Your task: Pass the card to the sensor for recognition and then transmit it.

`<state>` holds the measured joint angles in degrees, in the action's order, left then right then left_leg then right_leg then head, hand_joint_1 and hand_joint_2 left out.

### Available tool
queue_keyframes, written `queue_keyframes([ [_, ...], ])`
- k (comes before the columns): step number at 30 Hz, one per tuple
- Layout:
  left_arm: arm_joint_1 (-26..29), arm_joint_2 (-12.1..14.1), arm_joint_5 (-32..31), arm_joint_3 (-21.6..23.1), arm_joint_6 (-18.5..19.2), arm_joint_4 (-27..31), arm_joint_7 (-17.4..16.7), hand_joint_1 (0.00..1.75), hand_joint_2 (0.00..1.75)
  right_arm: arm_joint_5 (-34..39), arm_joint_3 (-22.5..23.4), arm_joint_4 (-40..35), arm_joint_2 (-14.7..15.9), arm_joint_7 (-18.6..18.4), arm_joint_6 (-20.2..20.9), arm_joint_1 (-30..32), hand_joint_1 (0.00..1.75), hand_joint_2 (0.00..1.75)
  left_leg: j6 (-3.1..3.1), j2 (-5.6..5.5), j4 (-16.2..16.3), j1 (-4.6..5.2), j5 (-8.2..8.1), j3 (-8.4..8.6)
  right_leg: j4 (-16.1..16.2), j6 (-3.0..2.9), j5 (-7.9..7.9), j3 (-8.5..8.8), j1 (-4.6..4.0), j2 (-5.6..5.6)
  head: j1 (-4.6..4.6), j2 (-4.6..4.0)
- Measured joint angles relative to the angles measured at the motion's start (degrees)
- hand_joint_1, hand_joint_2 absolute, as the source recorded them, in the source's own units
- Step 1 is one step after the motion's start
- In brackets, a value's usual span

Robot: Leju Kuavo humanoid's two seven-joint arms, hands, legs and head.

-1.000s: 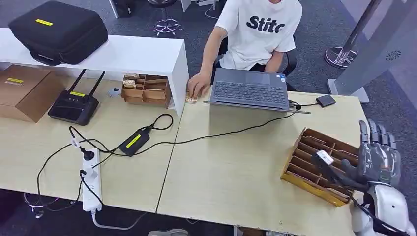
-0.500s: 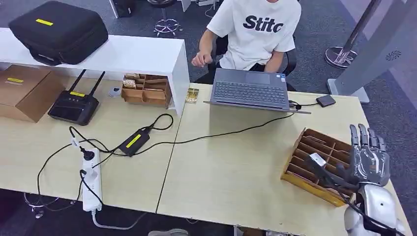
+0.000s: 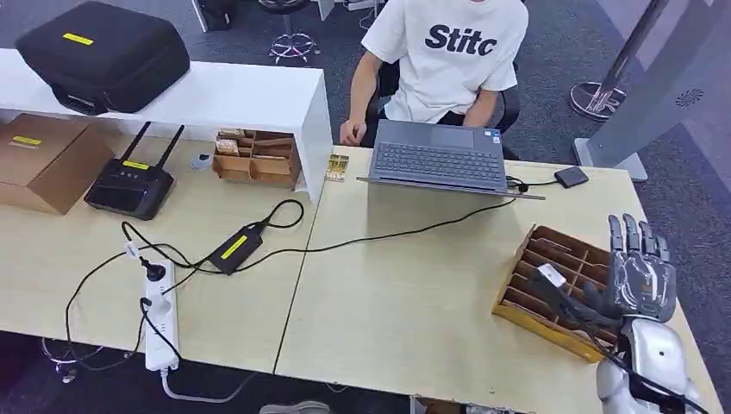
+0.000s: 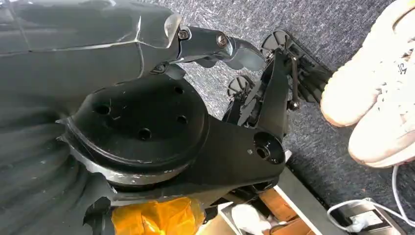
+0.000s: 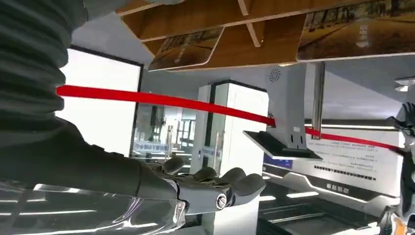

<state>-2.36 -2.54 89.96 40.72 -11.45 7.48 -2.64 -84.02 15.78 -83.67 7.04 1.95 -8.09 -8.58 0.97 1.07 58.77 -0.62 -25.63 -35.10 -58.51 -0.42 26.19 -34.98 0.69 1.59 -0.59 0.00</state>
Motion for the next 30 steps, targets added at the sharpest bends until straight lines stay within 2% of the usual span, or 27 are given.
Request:
queue_keyframes([
  [12,0.00,0.02,0.00,0.00,0.00,0.00,0.00,0.00,1.75,-0.09,0.00,0.00,-0.35,-0.09,0.04,-0.20,0.00,1.75,0.00,0.00,0.00,0.00,0.00,-0.01,0.00,0.00,0.00,0.00,0.00,0.00,0.00,0.00],
  [30,-0.02,0.11,0.00,0.33,-0.13,0.00,-0.18,0.00,1.75,-2.23,-0.20,3.50,-0.50,-2.93,0.22,-1.85,0.00,1.75,0.00,0.00,0.00,0.00,0.00,0.00,0.01,0.00,0.00,-0.01,0.00,0.00,0.00,0.00],
])
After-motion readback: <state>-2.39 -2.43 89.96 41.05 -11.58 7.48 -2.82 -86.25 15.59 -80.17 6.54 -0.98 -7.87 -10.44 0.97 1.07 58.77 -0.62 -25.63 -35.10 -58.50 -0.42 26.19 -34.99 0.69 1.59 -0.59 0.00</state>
